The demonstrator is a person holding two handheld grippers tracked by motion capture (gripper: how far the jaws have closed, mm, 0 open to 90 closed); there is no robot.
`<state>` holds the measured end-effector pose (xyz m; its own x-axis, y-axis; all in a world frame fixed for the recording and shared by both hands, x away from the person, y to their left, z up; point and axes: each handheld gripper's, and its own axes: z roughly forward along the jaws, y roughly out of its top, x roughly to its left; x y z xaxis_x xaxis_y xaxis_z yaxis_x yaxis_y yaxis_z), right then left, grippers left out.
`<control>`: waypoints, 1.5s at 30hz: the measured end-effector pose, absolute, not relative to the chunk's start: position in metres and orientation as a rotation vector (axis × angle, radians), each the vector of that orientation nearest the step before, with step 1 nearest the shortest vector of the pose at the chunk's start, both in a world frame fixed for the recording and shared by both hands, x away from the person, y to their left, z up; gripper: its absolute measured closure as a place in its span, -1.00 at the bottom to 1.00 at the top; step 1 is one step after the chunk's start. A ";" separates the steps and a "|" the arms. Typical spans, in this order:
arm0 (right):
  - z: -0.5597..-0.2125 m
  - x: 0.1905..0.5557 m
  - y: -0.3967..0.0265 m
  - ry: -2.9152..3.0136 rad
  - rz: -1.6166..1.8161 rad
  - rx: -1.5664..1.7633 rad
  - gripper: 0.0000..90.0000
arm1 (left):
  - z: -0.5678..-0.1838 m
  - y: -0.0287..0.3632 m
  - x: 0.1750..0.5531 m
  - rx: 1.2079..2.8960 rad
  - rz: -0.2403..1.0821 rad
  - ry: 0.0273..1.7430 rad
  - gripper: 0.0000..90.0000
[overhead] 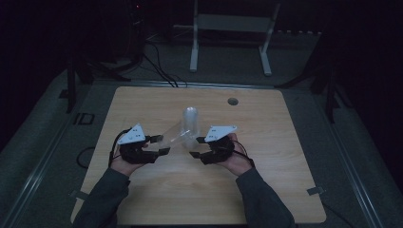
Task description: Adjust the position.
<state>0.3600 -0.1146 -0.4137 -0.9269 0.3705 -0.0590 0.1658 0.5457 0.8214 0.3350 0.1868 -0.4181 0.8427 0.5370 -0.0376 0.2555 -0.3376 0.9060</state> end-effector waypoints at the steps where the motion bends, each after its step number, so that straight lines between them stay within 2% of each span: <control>1: -0.414 0.360 -0.114 2.556 1.327 0.453 -0.11 | -0.418 0.187 0.335 1.932 0.324 0.590 -0.06; 20: -0.414 0.363 -0.112 2.516 1.418 0.500 -0.12 | -0.419 0.186 0.335 1.882 0.294 0.585 -0.06; 39: -0.408 0.367 -0.113 2.473 1.676 0.561 -0.17 | -0.419 0.186 0.336 1.832 0.242 0.567 -0.06; 45: -0.405 0.368 -0.112 2.481 1.718 0.551 -0.25 | -0.418 0.187 0.336 1.807 0.226 0.560 -0.06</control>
<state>0.3675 -0.1121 -0.4051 -0.9329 0.3313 0.1414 0.2489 0.3090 0.9179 0.3356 0.1872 -0.4184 0.8667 0.4822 -0.1279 0.2580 -0.2139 0.9422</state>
